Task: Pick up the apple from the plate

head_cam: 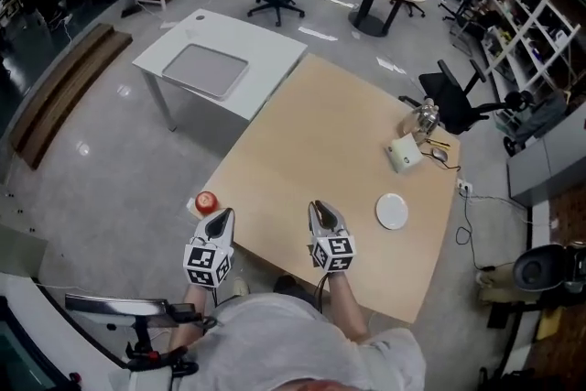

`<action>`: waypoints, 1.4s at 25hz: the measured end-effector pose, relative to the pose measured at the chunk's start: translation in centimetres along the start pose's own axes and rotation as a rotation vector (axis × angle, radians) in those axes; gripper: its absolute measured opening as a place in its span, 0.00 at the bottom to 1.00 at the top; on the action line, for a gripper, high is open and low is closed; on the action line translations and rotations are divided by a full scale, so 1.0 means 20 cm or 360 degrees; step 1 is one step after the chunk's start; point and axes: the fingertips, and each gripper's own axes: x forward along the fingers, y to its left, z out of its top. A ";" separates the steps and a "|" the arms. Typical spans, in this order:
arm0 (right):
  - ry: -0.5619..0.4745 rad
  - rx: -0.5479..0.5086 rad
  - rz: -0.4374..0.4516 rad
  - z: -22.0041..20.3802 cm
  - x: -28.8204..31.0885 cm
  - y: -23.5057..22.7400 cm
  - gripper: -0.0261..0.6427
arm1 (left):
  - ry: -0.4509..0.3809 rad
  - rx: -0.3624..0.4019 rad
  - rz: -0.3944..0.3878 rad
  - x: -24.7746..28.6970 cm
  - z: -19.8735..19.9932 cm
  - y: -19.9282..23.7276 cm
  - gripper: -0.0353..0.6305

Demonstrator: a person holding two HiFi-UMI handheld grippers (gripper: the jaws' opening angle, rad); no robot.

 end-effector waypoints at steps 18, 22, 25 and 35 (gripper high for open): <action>-0.0094 0.0121 -0.0523 -0.09 -0.46 -0.44 0.05 | 0.0048 0.0118 -0.0491 0.42 -0.01 -0.43 0.08; -0.0105 0.0120 -0.0593 -0.12 -0.52 -0.48 0.05 | 0.0055 0.0141 -0.0563 0.48 -0.02 -0.49 0.08; -0.0100 0.0128 -0.0636 -0.14 -0.55 -0.50 0.05 | 0.0055 0.0155 -0.0607 0.52 -0.01 -0.52 0.08; -0.0116 0.0133 -0.0701 -0.13 -0.64 -0.51 0.05 | 0.0054 0.0172 -0.0663 0.52 0.02 -0.59 0.08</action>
